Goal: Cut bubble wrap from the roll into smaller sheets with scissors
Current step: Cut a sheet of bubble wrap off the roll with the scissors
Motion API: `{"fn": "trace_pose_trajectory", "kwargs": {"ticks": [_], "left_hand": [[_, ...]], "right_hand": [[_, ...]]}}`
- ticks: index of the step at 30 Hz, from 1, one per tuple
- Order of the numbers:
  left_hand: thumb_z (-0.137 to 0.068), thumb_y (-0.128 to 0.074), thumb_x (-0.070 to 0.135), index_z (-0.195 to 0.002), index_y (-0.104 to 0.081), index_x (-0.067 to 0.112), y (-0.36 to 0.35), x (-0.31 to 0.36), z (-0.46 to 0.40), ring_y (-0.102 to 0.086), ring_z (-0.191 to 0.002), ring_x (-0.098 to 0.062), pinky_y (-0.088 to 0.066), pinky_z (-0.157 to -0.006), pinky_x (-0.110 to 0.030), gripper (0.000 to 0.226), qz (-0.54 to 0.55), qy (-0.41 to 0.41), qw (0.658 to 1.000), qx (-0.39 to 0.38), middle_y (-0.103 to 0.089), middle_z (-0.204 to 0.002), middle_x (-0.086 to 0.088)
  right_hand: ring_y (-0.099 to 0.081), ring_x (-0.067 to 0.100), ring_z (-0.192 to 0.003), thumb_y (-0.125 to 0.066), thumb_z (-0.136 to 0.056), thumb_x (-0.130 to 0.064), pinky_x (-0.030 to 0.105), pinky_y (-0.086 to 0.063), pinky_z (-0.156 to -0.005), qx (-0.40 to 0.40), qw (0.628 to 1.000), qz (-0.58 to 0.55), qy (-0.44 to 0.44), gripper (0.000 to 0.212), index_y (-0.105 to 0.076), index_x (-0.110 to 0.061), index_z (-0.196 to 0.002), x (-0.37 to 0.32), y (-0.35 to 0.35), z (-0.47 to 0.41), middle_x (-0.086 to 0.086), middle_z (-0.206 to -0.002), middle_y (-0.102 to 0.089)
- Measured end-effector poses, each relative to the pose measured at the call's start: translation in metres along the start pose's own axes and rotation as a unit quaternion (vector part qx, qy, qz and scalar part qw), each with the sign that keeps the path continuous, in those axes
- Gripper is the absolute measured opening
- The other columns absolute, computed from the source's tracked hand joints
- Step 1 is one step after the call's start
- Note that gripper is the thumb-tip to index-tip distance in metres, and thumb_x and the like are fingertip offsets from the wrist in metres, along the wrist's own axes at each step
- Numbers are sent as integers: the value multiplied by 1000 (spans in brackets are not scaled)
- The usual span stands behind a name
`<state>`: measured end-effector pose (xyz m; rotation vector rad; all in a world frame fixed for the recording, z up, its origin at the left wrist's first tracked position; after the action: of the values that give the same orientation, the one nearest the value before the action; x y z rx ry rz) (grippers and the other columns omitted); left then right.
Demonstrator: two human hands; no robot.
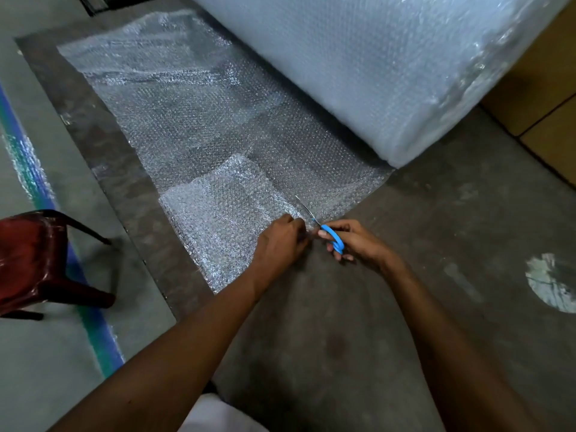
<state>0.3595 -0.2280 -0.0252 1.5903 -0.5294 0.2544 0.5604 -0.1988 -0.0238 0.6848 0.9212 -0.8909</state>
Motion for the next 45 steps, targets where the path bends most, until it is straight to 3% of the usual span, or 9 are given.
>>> {"fn": "trace_pose_trajectory", "kwargs": {"ticks": [4,11,16,21,26,33,36,41,45], "left_hand": [[-92,-69,66,-110,-64,31,0,5,-4,-66,-97,-21,-53,-68,-34,40,-28,11,1000,-4,-63,-108,3],[-97,-64,50,-106,-70,31,0,5,-8,-73,-96,-23,-58,-69,-36,22,-56,6,998,3,-68,-106,6],[-100,-61,47,-108,-69,31,1,5,-8,-72,-96,-26,-52,-67,-35,20,-66,-6,998,-10,-66,-110,3],[-101,-61,48,-112,-68,26,2,2,-16,-71,-98,-25,-50,-66,-34,25,-68,-31,997,-18,-62,-115,2],[-90,-72,66,-108,-63,31,-4,-2,-19,-66,-100,-21,-56,-73,-38,40,-15,-3,999,-37,-60,-110,5],[-93,-77,49,-101,-73,32,-4,-5,-25,-67,-99,-22,-54,-73,-36,20,12,-7,999,-45,-61,-96,7],[-95,-75,45,-104,-74,30,-1,-2,-26,-68,-99,-23,-53,-73,-36,17,5,-10,999,-48,-62,-100,4],[-97,-71,41,-117,-60,25,-5,8,-12,-64,-101,-19,-54,-74,-37,28,-1,-31,999,-8,-59,-118,0],[-91,-77,45,-112,-60,23,-10,11,-11,-59,-99,-24,-47,-79,-38,35,8,-27,999,15,-61,-112,-4]], "right_hand": [[-50,24,-48,-74,-99,-31,23,-28,-36,-2,1000,-16,-14,26,-80,-10,-113,8,15,11,15,-71,-64],[-54,24,-47,-73,-92,-44,22,-32,-35,-39,999,-22,-26,40,-79,-9,-110,21,35,25,21,-72,-60],[-54,24,-42,-70,-92,-40,21,-32,-33,-80,995,-32,-46,44,-77,-1,-110,22,37,34,21,-69,-58],[-54,24,-39,-78,-82,-51,19,-32,-33,-86,994,-43,-50,58,-77,1,-106,27,39,40,23,-70,-58],[-54,22,-39,-75,-85,-48,18,-32,-32,-67,995,-48,-57,54,-76,2,-106,30,36,49,23,-71,-58],[-54,22,-39,-70,-95,-40,17,-29,-32,-39,997,-28,-58,38,-79,-3,-103,20,37,59,21,-68,-59],[-54,21,-38,-70,-91,-43,17,-27,-32,-33,998,-29,-54,39,-80,-6,-100,18,39,61,20,-67,-59],[-53,20,-38,-70,-98,-39,17,-27,-32,-37,997,-25,-59,33,-80,-7,-99,24,40,66,19,-67,-60],[-50,19,-38,-71,-91,-45,18,-26,-33,-30,997,-33,-63,42,-80,-6,-102,31,41,69,19,-68,-59]]}}
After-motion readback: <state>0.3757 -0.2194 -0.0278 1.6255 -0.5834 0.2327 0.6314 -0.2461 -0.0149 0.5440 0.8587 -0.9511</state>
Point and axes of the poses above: each hand's wrist, its own z-axis away from the middle knuckle, its own y-axis out of the back of the hand, x = y × z, the point moved 3 cm from there along -z, towards the middle knuckle
